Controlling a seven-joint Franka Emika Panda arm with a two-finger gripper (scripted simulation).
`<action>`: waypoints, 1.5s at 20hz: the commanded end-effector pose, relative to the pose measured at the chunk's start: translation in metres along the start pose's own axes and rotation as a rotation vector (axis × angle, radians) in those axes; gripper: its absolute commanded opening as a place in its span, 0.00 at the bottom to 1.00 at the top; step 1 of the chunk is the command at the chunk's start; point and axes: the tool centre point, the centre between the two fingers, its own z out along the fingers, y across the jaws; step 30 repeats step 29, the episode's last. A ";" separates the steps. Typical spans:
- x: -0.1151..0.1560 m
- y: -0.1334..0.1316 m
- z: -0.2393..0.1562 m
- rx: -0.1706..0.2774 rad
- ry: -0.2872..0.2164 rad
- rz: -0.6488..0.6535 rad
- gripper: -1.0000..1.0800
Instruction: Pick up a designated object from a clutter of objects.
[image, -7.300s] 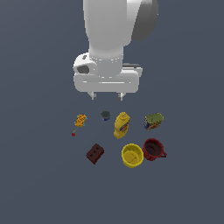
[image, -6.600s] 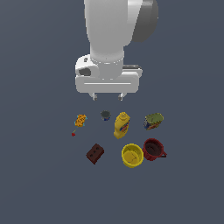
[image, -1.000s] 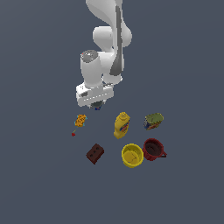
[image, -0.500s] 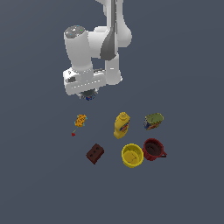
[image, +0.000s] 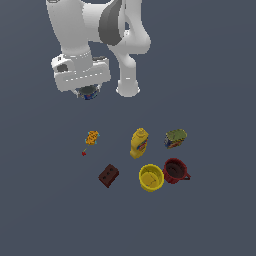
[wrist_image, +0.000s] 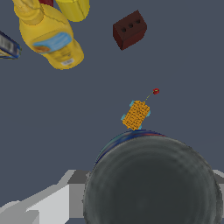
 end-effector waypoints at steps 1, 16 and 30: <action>-0.005 0.009 -0.023 0.000 0.000 0.000 0.00; -0.023 0.059 -0.132 -0.001 0.000 -0.001 0.00; -0.025 0.069 -0.151 -0.001 0.000 -0.002 0.00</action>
